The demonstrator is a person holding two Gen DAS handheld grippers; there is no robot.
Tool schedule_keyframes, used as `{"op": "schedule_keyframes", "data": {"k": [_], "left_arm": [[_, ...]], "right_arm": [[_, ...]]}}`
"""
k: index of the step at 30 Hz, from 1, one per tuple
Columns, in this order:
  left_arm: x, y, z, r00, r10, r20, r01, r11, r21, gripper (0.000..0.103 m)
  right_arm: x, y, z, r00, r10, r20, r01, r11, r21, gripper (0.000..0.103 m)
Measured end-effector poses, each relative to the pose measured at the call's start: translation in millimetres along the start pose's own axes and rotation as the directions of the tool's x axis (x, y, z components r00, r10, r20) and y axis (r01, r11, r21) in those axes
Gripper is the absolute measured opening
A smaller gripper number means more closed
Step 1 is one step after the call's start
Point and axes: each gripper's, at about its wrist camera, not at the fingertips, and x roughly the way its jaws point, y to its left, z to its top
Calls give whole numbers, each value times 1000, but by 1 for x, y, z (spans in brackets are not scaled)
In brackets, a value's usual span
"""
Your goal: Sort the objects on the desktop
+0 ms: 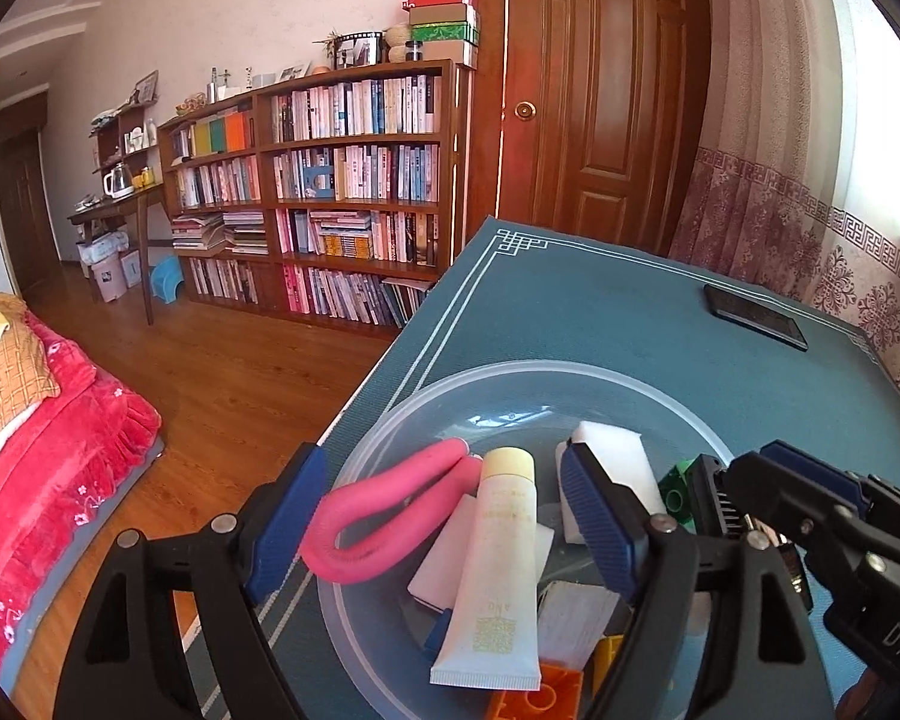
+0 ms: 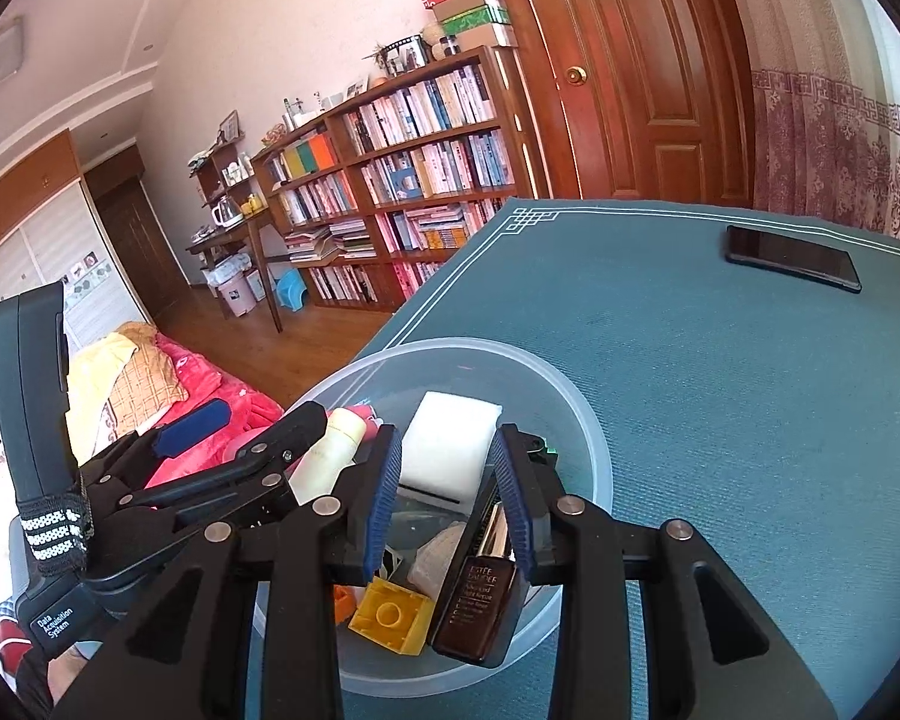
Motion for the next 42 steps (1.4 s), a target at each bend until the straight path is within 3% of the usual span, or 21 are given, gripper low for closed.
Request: {"op": "schedule_keyframes", "data": {"k": [14,16,18,25,33,38,42], "left_arm": [[-4,-7,2,1000,18,14,-18,1000,26,89],[-6,-7,3,1000,20,21,-21,1000,24,93],[-10,-8,4,999,23,35,-24,999,23,103],[-22,-13,5,998,20,63,-23,999,43,102],[-30,-21,6,996,19,84,-25,998,65,102],[-35,-26,6,995,28,96,-35,996,77,102],[-42,-28,8,993,38,112,-46,996,75,102]], "right_arm": [[-13,-2,-2,998,-47,45,47,999,8,36],[-17,-4,-2,997,-55,54,54,998,13,41],[-21,-6,-2,996,-62,68,61,998,24,59],[-34,-9,-4,991,-91,99,87,995,39,61],[-53,-9,-7,975,-146,166,142,989,34,75],[-70,-8,-10,956,-180,230,177,984,33,83],[-88,-4,-11,927,-218,305,221,975,26,87]]}}
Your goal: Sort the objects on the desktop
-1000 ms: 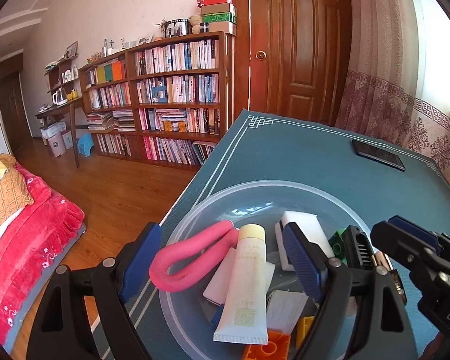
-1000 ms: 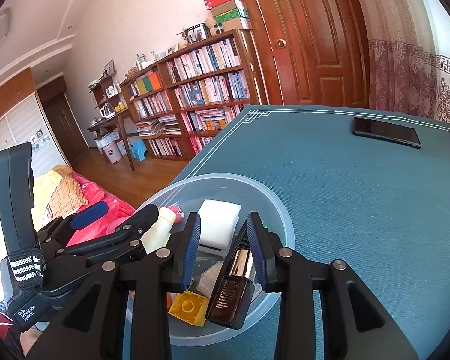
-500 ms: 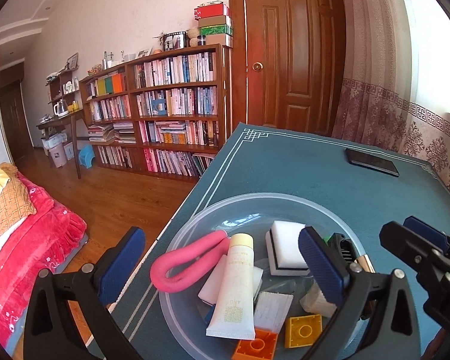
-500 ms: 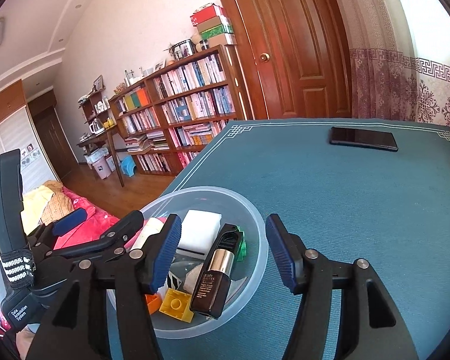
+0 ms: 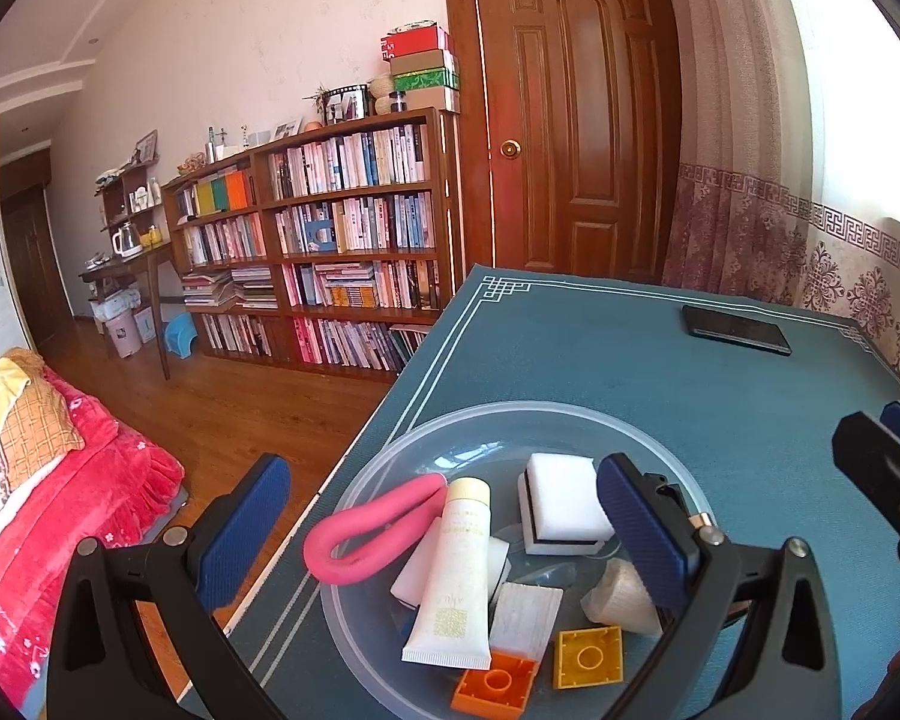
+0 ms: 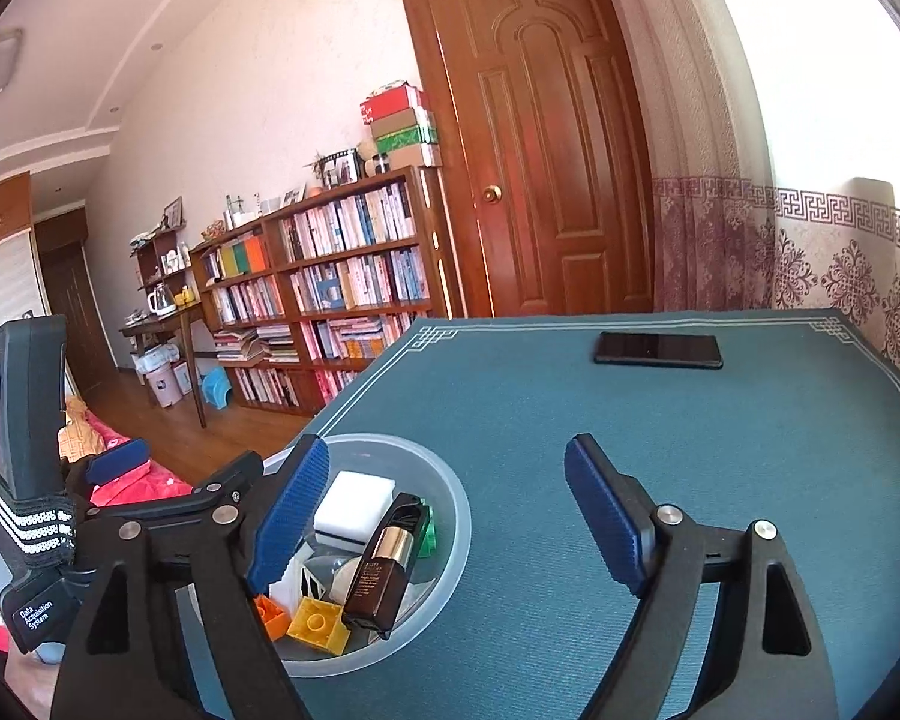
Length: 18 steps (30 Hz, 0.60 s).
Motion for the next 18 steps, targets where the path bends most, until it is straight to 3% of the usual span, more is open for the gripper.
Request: {"op": "schedule_keyframes", "data": {"k": [5,12,18], "left_arm": [[-11,10,2,1000,-4,18,5,998,-60,103],[-45,33,5,989,99,114,-80,984,-160,103],[-76,37,4,961,206,187,-181,973,-140,103]], "right_arm": [[-24,1,2,994,-51,95,53,998,-20,103],[-47,8,0,975,-146,170,158,985,-61,103],[-73,12,1,949,-193,248,214,975,-59,103]]}}
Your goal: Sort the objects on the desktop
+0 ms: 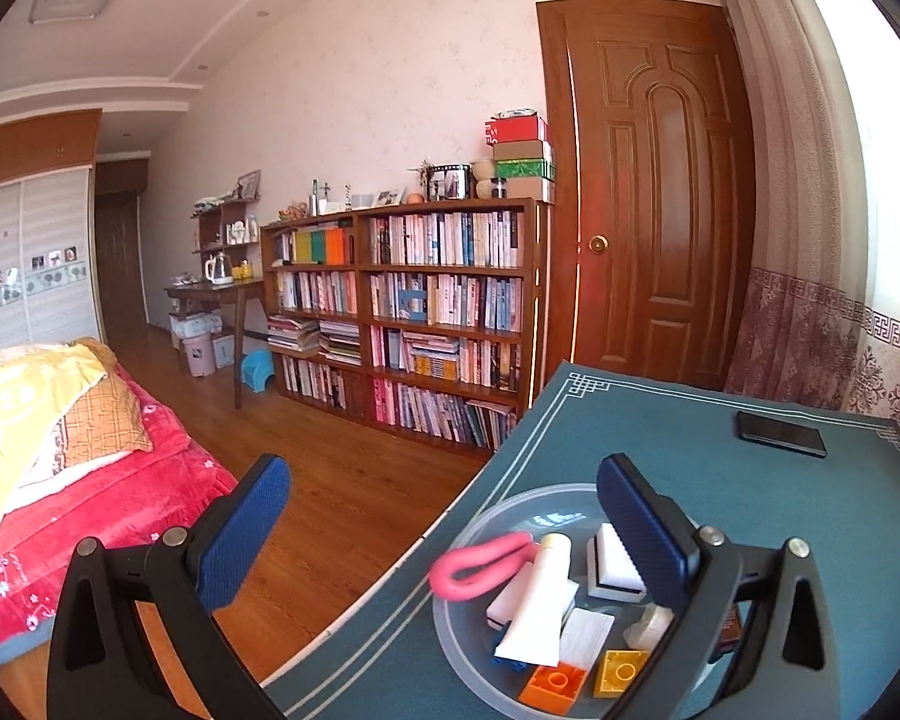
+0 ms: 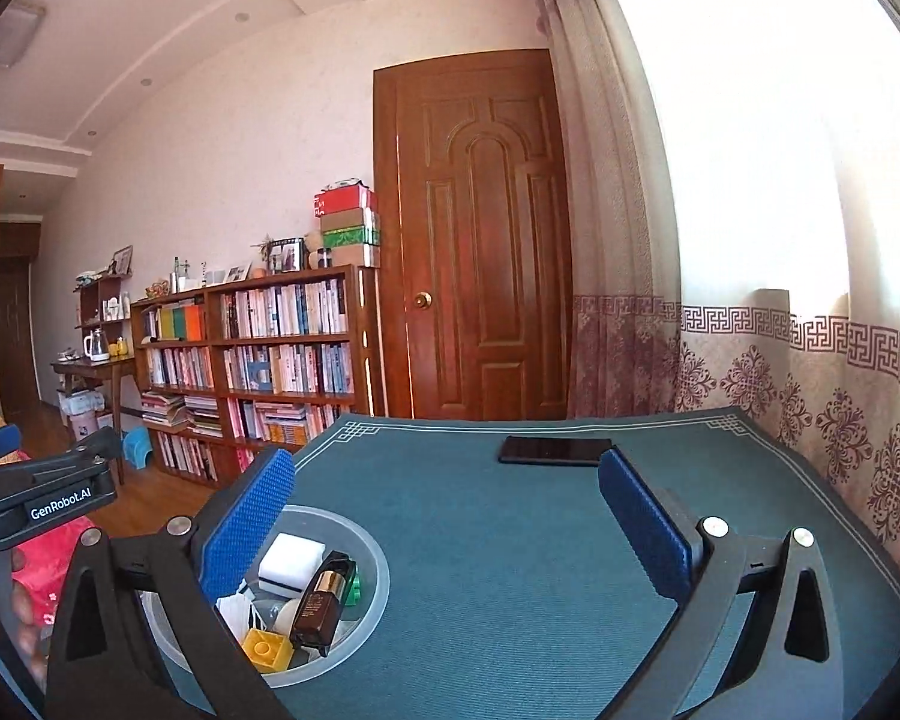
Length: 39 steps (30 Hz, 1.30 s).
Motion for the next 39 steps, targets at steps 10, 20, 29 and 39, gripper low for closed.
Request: {"op": "schedule_keyframes", "data": {"k": [10,20,29,39], "left_arm": [[-38,1,-4,999,32,15,-33,996,81,103],[-48,15,-11,997,10,-79,-5,998,66,103],[-49,5,-31,993,1,-119,19,987,162,103],[-40,20,-57,985,47,-168,-11,977,212,103]], "right_arm": [[-23,8,-2,999,13,-48,-15,999,-37,103],[-19,10,-13,967,102,-233,-108,994,-11,103],[-11,20,-27,939,122,-320,-140,990,-33,103],[-65,27,-6,998,52,-37,-55,996,-70,103]]}}
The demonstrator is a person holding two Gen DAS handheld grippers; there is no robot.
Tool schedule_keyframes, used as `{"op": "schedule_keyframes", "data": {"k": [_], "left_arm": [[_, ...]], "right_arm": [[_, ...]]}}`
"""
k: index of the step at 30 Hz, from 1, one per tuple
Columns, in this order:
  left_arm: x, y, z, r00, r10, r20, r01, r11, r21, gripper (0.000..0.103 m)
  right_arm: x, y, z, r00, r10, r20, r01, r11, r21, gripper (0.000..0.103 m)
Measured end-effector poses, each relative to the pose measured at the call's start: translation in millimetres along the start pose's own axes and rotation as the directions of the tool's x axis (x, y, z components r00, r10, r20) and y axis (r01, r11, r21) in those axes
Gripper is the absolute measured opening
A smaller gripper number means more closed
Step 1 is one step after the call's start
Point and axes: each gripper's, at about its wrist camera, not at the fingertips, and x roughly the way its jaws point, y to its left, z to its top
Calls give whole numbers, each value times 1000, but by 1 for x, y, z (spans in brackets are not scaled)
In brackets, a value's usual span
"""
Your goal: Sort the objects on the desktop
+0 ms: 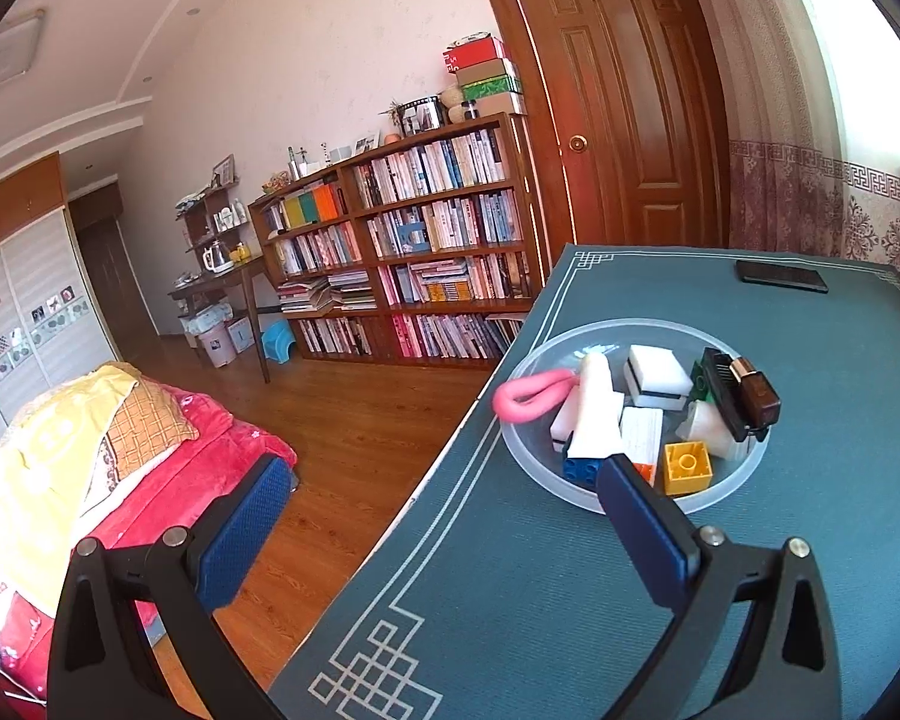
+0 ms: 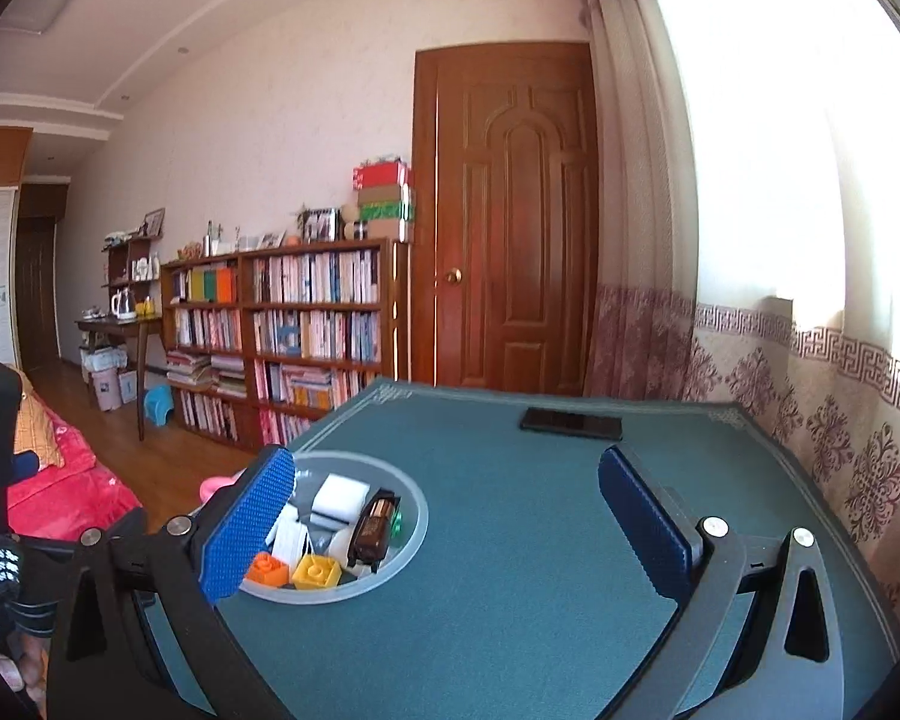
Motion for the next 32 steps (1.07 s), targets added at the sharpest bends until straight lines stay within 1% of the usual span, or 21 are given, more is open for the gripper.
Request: {"op": "schedule_keyframes", "data": {"k": [3,4,5,8,10,12,15,17,18,20,22,24,28,30,32], "left_arm": [[-3,3,-2,1000,9,16,-9,1000,8,103],[-5,4,-2,1000,11,22,-11,1000,10,103],[-6,5,-1,1000,11,27,-12,1000,11,103],[-9,8,-3,999,7,32,-8,1000,12,103],[-9,9,-4,1000,2,29,-3,1000,16,103],[-7,10,-6,1000,1,24,-1,1000,19,103],[-4,15,-9,1000,2,11,-2,1000,16,103],[-1,19,-11,1000,2,-1,-2,1000,6,103],[1,21,-11,1000,4,-6,-4,1000,1,103],[4,25,-14,1000,10,-14,-10,1000,-7,103],[7,28,-16,1000,14,-23,-14,1000,-12,103],[10,29,-18,999,11,-34,-11,1000,-14,103],[17,27,-23,998,0,-57,0,1000,-5,103],[19,25,-24,998,-3,-65,3,1000,-1,103],[20,24,-25,997,-9,-71,9,1000,1,103]], "right_arm": [[-9,5,-2,999,-5,47,5,1000,-7,103],[-10,7,-5,998,12,62,-11,1000,-17,103],[-10,10,-6,998,33,51,-31,999,-33,103],[0,24,-11,996,89,-28,-91,993,-76,103],[9,31,-14,987,133,-92,-141,986,-86,103],[22,36,-17,965,191,-179,-206,976,-69,103],[39,38,-30,934,228,-277,-244,970,-24,103],[51,40,-37,913,225,-340,-244,970,-13,103],[55,41,-42,907,221,-358,-240,971,-9,103],[62,41,-50,898,215,-384,-233,973,1,103],[67,45,-59,883,216,-417,-235,972,6,103],[74,48,-64,875,203,-440,-224,975,4,103],[87,54,-72,847,204,-491,-233,972,1,103],[89,58,-75,844,194,-501,-237,971,-23,103],[89,62,-78,844,175,-507,-231,972,-50,103]]}}
